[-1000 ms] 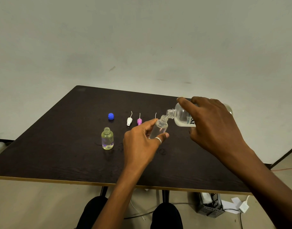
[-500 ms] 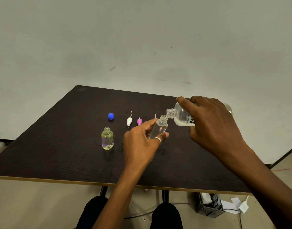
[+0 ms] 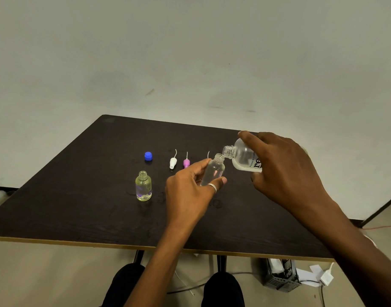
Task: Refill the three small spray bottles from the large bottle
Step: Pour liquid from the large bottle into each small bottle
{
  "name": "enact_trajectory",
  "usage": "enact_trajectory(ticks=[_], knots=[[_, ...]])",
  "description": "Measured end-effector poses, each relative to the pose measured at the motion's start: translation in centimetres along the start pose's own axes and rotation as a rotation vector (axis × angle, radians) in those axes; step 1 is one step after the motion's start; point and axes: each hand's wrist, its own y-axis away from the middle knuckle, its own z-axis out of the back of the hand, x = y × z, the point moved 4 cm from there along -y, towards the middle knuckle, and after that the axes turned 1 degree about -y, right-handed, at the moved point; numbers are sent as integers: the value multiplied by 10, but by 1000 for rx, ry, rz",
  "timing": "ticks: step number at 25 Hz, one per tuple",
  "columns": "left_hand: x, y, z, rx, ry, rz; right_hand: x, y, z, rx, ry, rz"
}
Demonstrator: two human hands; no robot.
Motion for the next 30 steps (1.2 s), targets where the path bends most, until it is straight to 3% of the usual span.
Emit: enact_trajectory(ticks=[11,17,22,30], knots=[[1,-1,-4,-13,23,16,-6,12,-16,9,-272,-119],[18,1,-14,-4,109,116,-30,22,-30,13,-577,-386],[40,4,-36,2,109,152,-46,38,-52,22,-755,-497],[75,7,-70,37,56,212,-59,44,-72,1,-806,-586]])
